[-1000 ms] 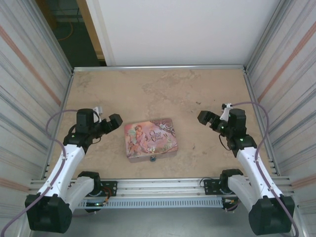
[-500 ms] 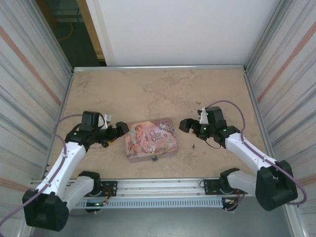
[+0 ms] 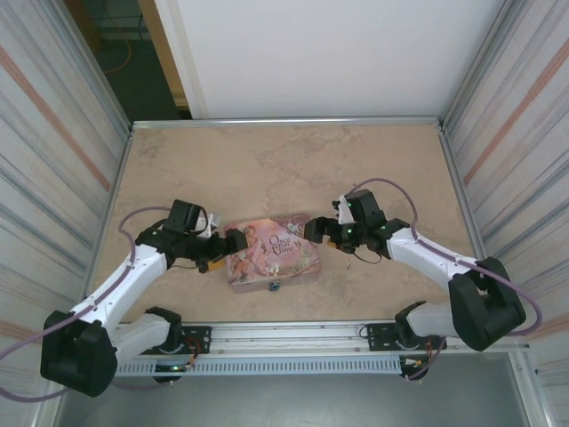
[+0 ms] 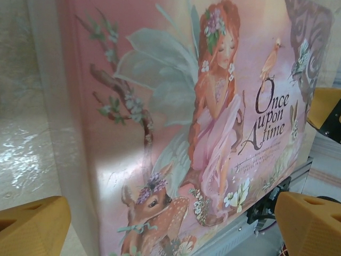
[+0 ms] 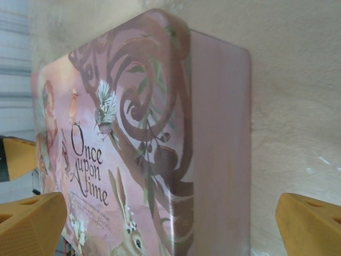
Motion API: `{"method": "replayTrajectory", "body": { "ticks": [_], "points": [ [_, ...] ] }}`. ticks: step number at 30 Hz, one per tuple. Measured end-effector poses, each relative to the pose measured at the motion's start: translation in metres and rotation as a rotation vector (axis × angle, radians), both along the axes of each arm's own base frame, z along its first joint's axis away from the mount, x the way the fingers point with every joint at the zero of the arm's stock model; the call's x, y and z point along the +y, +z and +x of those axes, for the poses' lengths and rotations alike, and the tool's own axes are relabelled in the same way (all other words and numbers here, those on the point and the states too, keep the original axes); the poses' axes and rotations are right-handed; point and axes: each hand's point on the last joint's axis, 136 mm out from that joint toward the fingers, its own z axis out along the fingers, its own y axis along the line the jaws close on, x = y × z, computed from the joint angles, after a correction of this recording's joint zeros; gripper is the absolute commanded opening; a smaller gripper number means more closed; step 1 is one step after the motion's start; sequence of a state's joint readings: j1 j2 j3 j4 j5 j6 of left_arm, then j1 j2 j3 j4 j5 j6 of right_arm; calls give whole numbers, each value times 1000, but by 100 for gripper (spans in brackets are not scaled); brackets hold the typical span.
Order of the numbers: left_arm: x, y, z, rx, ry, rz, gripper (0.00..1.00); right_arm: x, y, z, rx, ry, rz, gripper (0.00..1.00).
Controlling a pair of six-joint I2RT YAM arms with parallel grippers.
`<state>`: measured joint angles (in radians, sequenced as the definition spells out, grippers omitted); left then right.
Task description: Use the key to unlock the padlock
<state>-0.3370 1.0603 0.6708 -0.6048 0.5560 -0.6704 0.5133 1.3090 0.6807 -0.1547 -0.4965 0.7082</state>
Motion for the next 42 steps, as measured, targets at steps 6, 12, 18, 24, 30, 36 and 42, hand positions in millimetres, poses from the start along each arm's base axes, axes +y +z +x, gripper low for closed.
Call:
{"method": "replayTrajectory", "body": {
  "ticks": [6, 12, 18, 24, 30, 36, 42],
  "points": [
    [-6, -4, 2, 10, -7, -12, 99, 12, -3, 0, 32, 24, 8, 99],
    [-11, -5, 6, 9, -4, -23, 99, 18, -4, 1, 45, 38, 11, 93],
    [-17, -10, 14, 21, -8, -31, 99, 20, 2, 7, 30, 31, 13, 86],
    [-22, -10, 33, 23, -4, -17, 99, 15, 2, 18, 23, -2, -9, 84],
    [-30, -9, 63, -2, -9, 6, 99, 6, 1, 31, 7, -50, -29, 84],
    [-40, -5, 107, -78, -31, 45, 99, -3, 1, 47, -12, -100, -28, 84],
    [-51, -5, 150, -130, -52, 66, 99, -10, 2, 73, -26, -164, -31, 84]
  ]
}}
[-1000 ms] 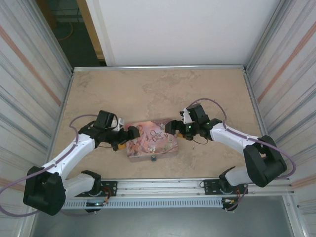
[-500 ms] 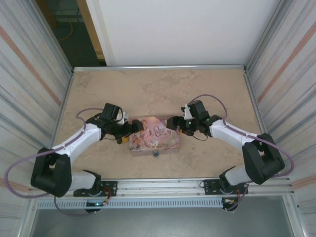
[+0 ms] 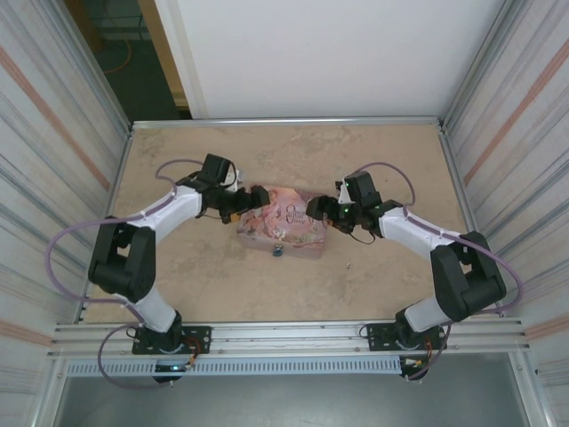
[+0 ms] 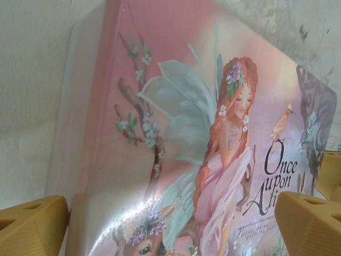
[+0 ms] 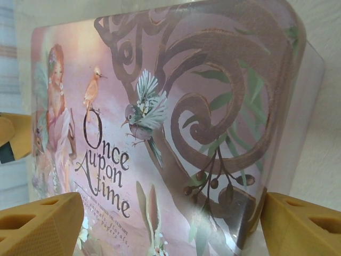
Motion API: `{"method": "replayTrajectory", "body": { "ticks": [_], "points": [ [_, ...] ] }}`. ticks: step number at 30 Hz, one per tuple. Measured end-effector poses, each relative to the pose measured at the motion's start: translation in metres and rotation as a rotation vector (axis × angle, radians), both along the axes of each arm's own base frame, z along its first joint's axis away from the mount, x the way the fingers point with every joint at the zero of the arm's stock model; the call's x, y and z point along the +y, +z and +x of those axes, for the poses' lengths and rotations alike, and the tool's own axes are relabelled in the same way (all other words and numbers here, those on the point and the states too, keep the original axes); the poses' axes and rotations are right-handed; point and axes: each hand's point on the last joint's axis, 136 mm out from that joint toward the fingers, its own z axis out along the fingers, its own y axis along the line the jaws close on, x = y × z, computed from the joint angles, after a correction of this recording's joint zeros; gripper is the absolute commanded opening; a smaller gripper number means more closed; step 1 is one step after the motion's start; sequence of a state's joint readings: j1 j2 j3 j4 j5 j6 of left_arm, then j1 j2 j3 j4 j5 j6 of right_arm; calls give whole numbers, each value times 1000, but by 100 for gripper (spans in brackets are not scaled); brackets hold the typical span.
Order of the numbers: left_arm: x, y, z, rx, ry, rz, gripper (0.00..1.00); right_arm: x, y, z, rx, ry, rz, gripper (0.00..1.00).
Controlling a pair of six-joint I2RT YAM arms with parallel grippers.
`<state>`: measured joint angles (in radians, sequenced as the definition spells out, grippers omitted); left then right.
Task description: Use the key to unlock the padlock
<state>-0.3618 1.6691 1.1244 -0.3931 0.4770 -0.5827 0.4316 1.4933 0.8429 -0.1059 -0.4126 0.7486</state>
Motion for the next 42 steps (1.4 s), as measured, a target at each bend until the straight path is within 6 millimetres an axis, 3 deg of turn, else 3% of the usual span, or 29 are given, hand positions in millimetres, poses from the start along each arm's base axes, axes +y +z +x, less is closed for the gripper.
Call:
{"method": "replayTrajectory", "body": {
  "ticks": [10, 16, 30, 37, 42],
  "points": [
    [-9, 3, 58, -67, -2, -6, 99, -6, 0, 36, -22, -57, -4, 84],
    [-11, 3, 76, -88, 6, -18, 99, -6, 0, 42, -25, -64, -7, 86],
    [-8, 7, 79, -92, 7, -42, 99, -13, 7, 49, -67, -94, -27, 99],
    [20, 40, 79, -153, 55, -68, 99, -30, 34, 48, -143, -132, -53, 100],
    [38, 70, 62, -229, 72, -72, 99, -45, 46, 29, -157, -138, -103, 94]
  ]
}}
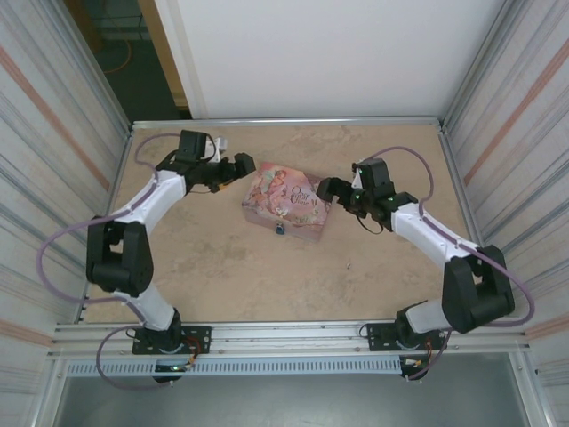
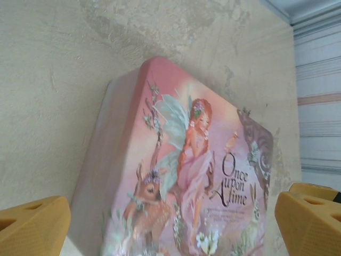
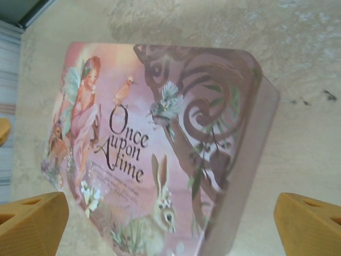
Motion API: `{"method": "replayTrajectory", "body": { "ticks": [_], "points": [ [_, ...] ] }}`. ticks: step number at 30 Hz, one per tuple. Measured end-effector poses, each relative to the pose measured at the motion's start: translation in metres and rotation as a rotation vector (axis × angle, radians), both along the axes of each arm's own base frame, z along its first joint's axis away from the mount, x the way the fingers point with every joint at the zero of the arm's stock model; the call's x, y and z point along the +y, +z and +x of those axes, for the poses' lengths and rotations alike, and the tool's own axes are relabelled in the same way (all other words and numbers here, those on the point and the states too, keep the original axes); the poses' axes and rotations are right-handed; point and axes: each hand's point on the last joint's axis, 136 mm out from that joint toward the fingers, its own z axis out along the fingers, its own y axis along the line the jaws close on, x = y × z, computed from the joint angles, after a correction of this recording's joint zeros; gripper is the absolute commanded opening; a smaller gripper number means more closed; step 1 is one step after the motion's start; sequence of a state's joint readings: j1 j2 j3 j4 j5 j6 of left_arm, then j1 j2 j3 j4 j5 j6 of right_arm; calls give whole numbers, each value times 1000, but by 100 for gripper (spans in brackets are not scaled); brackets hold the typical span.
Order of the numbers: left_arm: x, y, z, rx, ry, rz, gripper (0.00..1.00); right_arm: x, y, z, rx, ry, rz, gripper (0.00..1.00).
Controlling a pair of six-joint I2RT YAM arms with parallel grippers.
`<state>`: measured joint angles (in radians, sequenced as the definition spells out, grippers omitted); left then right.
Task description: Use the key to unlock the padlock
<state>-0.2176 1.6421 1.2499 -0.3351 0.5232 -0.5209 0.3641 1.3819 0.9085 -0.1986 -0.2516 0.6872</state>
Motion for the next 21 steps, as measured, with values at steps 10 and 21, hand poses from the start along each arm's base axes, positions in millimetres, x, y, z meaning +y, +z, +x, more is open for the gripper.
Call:
{"method": "replayTrajectory", "body": {
  "ticks": [10, 21],
  "points": [
    [16, 6, -65, -40, 0, 7, 99, -31, -1, -57, 88, 6, -114, 80],
    [31, -21, -121, 5, 50, 5, 99, -51, -50, -118, 324, 33, -216, 61]
  ]
}}
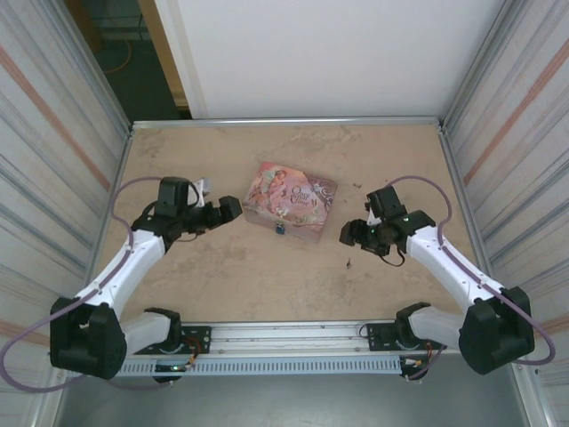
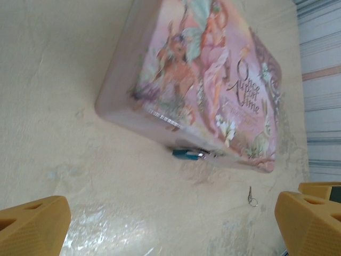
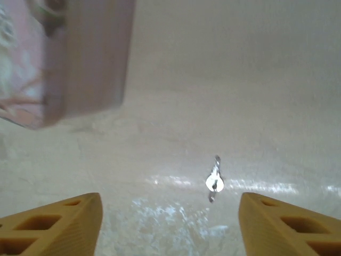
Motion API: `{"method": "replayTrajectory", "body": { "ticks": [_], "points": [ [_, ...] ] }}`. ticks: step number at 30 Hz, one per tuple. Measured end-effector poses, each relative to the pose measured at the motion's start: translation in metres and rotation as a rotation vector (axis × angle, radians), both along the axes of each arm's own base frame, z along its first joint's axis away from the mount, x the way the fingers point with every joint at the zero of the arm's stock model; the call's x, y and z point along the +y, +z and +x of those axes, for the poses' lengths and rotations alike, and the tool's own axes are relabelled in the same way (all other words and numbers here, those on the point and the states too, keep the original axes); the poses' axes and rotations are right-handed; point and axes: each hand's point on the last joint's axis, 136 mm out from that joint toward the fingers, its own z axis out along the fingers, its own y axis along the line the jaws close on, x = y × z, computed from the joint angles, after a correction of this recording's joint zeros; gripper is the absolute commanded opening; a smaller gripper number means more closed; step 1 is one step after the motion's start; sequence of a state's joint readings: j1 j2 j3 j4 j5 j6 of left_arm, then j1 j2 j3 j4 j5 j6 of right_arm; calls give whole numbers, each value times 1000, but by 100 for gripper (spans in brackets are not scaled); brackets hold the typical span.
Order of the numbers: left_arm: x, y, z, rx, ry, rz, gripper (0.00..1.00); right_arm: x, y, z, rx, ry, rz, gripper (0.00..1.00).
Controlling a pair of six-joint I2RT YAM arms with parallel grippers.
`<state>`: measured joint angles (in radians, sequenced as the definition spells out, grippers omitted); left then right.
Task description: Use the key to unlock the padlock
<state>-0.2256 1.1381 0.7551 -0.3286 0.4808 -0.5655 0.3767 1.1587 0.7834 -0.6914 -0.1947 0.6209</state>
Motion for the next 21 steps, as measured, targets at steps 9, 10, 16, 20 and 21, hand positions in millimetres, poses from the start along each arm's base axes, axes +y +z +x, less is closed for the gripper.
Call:
{"method": "replayTrajectory", "body": {
  "ticks": [9, 10, 16, 20, 21],
  "points": [
    [-2, -34, -25, 103, 13, -6, 99, 4, -33, -17, 134, 33, -46, 42],
    [-2, -33, -25, 104, 14, -8, 99, 4, -36, -18, 147, 34, -52, 41],
    [-3, -32, -23, 95, 15, -13, 99, 6, -50, -23, 203, 47, -77, 35],
    [-3, -35, -23, 104, 15, -10, 99, 6, -55, -24, 217, 51, -84, 33],
    [-3, -35, -23, 105, 16, -10, 99, 6, -56, -25, 220, 50, -85, 32]
  ]
}}
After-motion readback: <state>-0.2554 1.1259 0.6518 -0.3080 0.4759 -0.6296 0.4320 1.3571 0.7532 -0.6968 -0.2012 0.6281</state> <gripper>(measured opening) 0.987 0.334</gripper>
